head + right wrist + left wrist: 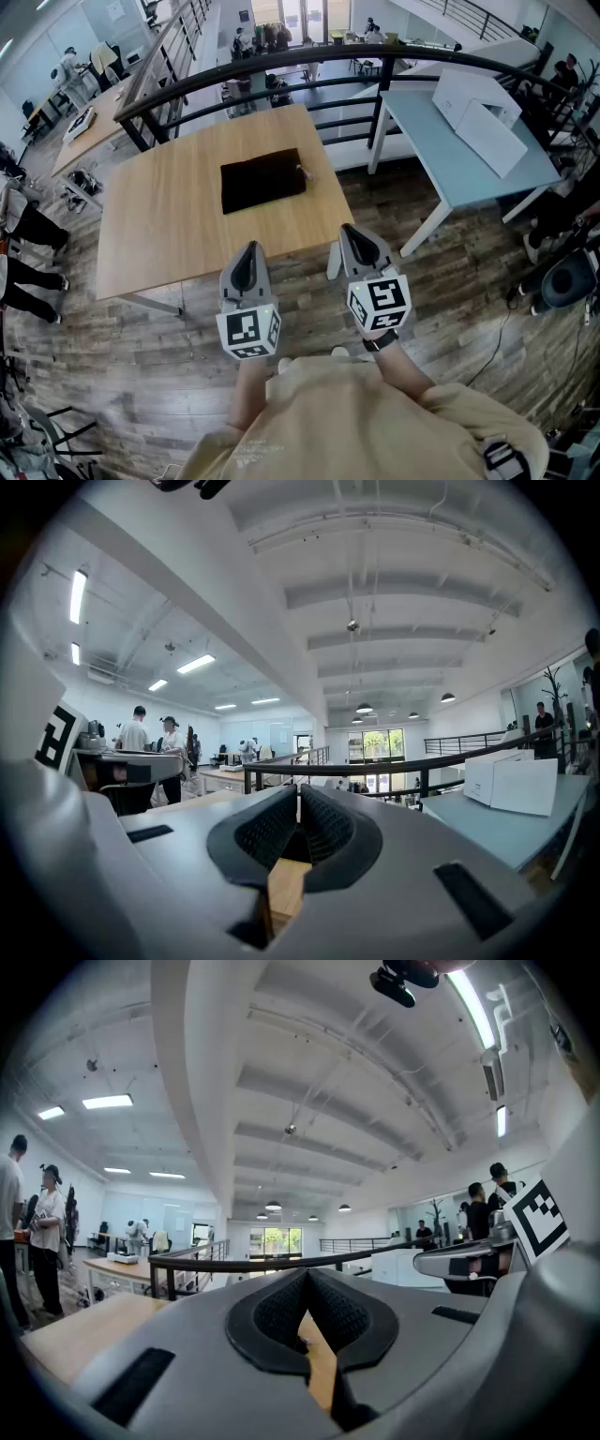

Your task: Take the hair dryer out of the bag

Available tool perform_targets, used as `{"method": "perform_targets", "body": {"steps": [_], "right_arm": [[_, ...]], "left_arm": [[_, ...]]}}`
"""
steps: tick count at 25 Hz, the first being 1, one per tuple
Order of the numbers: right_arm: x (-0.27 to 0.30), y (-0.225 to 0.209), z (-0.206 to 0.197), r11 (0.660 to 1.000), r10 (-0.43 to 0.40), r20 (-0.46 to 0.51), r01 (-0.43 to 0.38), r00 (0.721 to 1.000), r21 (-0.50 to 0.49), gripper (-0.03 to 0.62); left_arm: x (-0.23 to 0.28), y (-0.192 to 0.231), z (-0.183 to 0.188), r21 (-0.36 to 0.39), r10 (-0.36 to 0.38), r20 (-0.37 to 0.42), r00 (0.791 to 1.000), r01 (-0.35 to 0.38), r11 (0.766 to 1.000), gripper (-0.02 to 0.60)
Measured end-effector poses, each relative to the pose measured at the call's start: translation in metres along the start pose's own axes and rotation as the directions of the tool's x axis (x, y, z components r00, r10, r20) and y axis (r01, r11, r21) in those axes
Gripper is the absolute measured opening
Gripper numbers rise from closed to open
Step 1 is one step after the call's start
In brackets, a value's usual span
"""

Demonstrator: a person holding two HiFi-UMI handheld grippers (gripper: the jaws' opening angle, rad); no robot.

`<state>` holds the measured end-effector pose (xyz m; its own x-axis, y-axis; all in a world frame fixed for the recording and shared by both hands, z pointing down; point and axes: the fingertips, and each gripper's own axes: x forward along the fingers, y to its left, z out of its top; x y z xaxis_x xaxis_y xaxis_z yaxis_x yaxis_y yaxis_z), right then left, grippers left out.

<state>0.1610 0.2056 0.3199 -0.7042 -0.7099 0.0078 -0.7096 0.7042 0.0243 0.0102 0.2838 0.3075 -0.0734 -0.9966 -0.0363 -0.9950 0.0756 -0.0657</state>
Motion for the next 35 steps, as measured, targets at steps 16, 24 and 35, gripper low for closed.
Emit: {"method": "perform_targets", "body": {"steps": [16, 24, 35], "right_arm": [[-0.002, -0.015, 0.018, 0.995, 0.093, 0.04, -0.094, 0.995, 0.02, 0.02], [0.026, 0.0, -0.015, 0.989, 0.133, -0.011, -0.132, 0.991, 0.063, 0.02], [0.152, 0.006, -0.025, 0.992, 0.124, -0.056, -0.123, 0.991, 0.02, 0.02]], "left_arm": [[-0.048, 0.026, 0.025, -0.025, 0.233, -0.007, 0.972, -0.233, 0.972, 0.014], [-0.025, 0.027, -0.011, -0.052, 0.199, -0.061, 0.978, -0.202, 0.978, 0.013], [0.123, 0.078, -0.016, -0.061, 0.024, -0.018, 1.0, -0.025, 0.998, 0.014]]}}
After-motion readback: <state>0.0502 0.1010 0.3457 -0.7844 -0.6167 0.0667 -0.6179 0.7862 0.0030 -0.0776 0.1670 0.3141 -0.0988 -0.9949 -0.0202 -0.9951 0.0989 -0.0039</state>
